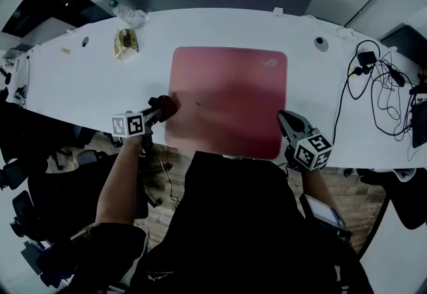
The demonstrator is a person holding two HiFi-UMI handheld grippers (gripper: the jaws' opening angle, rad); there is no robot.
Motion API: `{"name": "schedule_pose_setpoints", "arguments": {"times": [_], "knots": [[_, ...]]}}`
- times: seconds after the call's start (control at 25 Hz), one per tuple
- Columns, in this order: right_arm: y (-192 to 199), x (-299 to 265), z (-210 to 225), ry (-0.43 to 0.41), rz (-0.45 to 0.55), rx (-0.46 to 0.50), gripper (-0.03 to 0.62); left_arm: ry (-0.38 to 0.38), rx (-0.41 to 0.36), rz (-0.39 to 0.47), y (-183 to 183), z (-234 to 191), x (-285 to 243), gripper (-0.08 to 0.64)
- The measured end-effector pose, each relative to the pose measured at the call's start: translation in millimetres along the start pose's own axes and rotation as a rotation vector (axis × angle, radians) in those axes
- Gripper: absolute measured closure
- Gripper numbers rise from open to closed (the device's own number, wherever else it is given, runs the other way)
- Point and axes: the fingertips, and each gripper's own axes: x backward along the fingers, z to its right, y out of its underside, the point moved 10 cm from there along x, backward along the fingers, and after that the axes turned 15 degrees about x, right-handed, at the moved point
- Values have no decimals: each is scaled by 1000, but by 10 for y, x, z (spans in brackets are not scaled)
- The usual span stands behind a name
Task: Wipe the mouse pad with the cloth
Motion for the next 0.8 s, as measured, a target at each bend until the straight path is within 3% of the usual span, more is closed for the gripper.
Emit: {"name": "schedule_pose_setpoints", "arguments": {"times": [0.2, 0.44, 0.8], "knots": [[-19, 70, 15, 24, 16, -1, 567, 162, -58, -25, -20, 574, -254, 476], [49, 318, 31, 88, 34, -23, 568, 290, -154, -128, 187, 1312, -787, 476], [240, 717, -30, 182, 55, -69, 568, 419, -120, -249, 491, 2253, -1675, 476]]}}
